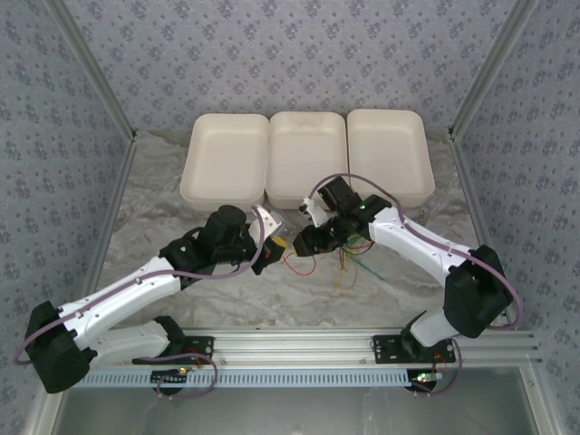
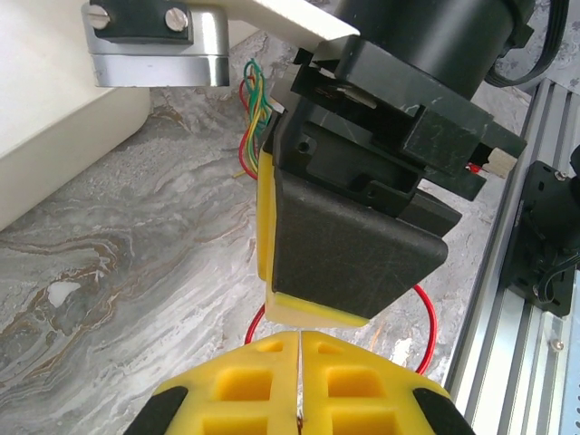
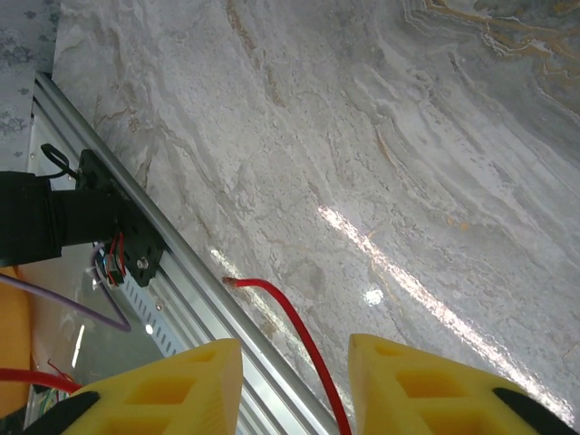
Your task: Untangle the cables
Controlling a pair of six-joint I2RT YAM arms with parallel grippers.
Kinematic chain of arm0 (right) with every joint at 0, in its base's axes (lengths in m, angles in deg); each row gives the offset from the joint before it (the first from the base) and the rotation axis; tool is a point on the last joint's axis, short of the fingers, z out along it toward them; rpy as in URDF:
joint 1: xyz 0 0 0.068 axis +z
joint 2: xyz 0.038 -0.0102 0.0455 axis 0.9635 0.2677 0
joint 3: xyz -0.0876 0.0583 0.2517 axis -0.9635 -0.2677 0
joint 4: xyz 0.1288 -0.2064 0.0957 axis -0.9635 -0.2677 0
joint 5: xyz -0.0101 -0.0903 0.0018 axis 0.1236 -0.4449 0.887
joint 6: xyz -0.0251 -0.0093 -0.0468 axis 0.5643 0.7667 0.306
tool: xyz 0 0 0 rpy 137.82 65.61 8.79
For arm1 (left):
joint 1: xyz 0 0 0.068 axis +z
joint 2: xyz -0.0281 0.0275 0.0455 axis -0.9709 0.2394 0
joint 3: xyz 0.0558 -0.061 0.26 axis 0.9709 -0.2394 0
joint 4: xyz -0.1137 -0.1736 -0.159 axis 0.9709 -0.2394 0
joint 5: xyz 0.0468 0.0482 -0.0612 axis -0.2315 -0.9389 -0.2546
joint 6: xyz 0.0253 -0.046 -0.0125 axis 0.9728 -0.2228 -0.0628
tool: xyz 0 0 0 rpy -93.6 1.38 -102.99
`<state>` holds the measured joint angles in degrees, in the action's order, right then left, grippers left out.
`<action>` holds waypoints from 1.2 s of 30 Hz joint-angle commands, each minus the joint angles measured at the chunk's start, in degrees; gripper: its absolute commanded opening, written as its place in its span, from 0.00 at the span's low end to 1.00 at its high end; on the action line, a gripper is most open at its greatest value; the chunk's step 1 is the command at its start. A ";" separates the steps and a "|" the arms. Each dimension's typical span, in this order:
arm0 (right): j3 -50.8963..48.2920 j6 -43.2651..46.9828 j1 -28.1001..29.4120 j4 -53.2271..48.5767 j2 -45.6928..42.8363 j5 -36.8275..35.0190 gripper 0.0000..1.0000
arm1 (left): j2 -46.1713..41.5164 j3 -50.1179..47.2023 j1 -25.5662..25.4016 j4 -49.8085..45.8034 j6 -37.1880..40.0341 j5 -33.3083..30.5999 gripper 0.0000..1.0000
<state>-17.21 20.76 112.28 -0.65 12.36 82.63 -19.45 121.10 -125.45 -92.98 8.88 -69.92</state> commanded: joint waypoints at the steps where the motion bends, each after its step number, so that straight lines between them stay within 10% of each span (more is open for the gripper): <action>1: -0.15 0.45 0.26 0.17 0.44 2.18 0.31 | 0.29 2.32 -0.50 -0.50 1.02 1.39 0.00; 20: -1.97 3.59 -0.20 -2.03 0.49 2.88 0.43 | -0.23 3.78 -0.48 -3.44 2.77 1.91 0.00; 31: -3.27 1.30 -1.32 1.57 -1.54 4.60 0.00 | -0.23 3.34 -0.48 -3.52 2.35 2.01 0.00; 36: -6.22 -4.30 -4.13 8.81 -7.83 -0.31 0.00 | -1.04 0.41 -0.49 -0.56 -5.05 -4.13 0.00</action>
<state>-21.97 20.45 110.09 3.05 9.80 85.34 -19.45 122.74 -125.47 -95.93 8.62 -70.35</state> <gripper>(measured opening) 0.062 0.062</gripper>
